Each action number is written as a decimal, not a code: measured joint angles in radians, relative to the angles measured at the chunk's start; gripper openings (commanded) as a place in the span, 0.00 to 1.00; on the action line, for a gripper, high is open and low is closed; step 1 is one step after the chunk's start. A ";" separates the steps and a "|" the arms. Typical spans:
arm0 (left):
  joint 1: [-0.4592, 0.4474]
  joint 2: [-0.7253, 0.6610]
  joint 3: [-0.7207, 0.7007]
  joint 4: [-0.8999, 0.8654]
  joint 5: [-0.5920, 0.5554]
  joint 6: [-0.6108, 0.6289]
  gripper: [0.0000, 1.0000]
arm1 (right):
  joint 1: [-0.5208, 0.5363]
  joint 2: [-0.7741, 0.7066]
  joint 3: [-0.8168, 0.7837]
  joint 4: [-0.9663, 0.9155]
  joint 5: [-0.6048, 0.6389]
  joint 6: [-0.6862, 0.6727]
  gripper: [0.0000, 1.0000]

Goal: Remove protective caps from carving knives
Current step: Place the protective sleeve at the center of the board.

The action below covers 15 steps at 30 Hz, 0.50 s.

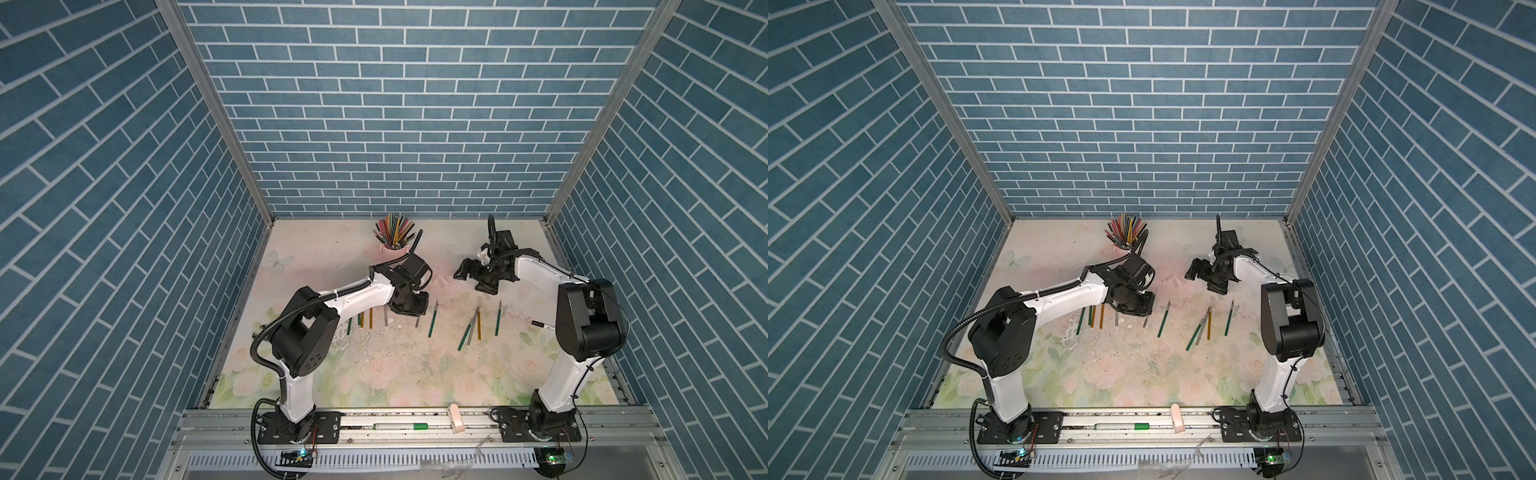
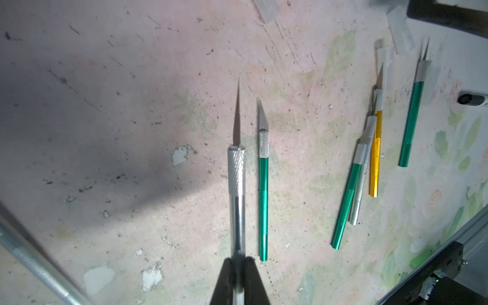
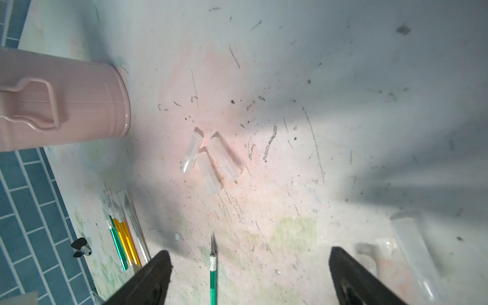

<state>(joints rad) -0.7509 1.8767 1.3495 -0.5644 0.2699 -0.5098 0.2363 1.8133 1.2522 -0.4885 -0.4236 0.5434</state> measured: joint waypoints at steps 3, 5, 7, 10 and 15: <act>0.000 0.000 -0.004 0.001 -0.013 -0.014 0.04 | 0.000 -0.028 -0.019 0.002 0.011 0.001 0.98; 0.000 0.000 -0.006 0.001 -0.021 -0.028 0.04 | 0.000 -0.045 -0.034 0.002 0.011 0.002 0.98; 0.000 0.003 -0.006 0.000 -0.031 -0.041 0.04 | 0.000 -0.056 -0.045 0.002 0.008 0.002 0.98; 0.000 0.012 -0.006 -0.009 -0.052 -0.058 0.04 | -0.001 -0.071 -0.053 0.003 0.002 0.001 0.98; 0.000 0.043 0.010 -0.032 -0.083 -0.077 0.06 | -0.002 -0.117 -0.076 0.009 -0.008 0.001 0.98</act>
<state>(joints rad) -0.7509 1.9202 1.3598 -0.5968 0.1871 -0.5865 0.2344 1.6958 1.1763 -0.4797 -0.4316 0.5442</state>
